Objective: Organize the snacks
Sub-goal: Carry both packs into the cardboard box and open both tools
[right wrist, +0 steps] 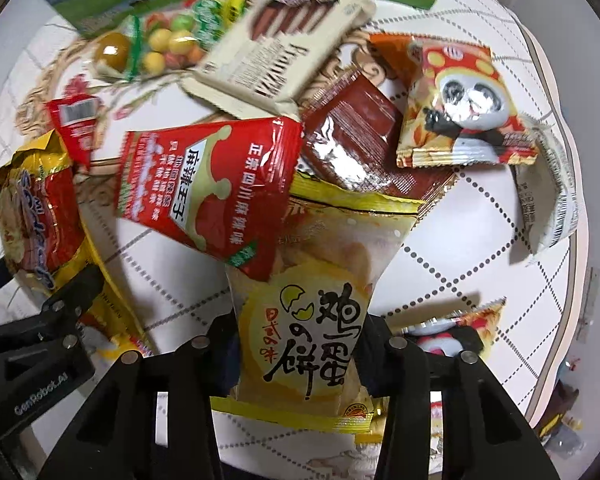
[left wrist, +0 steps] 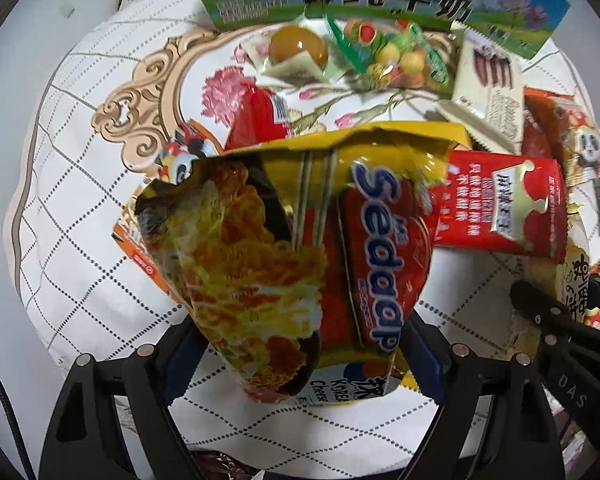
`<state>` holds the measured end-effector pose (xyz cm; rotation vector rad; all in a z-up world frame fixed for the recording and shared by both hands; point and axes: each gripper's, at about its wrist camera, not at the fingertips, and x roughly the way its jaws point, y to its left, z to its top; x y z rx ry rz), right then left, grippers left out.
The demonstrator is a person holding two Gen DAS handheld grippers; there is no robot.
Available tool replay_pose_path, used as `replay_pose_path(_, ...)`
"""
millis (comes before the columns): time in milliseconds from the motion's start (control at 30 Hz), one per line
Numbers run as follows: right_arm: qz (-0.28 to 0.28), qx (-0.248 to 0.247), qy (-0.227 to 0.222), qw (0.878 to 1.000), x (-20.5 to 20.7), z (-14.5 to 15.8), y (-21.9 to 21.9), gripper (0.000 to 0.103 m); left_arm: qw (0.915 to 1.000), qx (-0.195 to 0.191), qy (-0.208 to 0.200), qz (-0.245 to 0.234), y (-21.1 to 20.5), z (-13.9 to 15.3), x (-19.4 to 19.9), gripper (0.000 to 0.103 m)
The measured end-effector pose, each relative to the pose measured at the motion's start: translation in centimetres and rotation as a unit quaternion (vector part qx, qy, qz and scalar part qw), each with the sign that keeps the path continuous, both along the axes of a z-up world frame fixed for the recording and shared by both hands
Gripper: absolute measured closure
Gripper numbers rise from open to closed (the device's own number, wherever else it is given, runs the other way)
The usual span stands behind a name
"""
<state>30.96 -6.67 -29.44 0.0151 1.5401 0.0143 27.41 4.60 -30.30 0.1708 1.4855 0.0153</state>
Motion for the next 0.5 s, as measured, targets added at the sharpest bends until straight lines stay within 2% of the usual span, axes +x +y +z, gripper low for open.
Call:
replay_pose_path(233,0.03,0.011,-0.045,0.998,0.4,7.3,0.5,0.056,0.9994,-0.028,-0.02,-0.005,1.0,4.4,1.8,0.019)
replay_pose_path(267,0.031,0.012,-0.049,0.998,-1.1,8.4,0.3,0.056,0.9992,-0.031,-0.023,-0.007,1.3,5.2,2.2,0.019)
replay_pose_path(400,0.037,0.021,-0.083,0.996,-0.6,12.7,0.7,0.056,0.998,-0.046,-0.041,-0.014,1.8,7.3,3.4,0.019)
replay_pose_path(433,0.037,0.026,-0.089,0.995,-2.9,12.7,0.0,0.056,0.9975,-0.05,-0.047,-0.015,1.1,8.0,3.6,0.019)
replay_pose_path(500,0.036,0.033,-0.104,0.993,-3.1,14.7,-0.5,0.056,0.9964,-0.059,-0.059,-0.015,1.4,9.6,4.0,0.019)
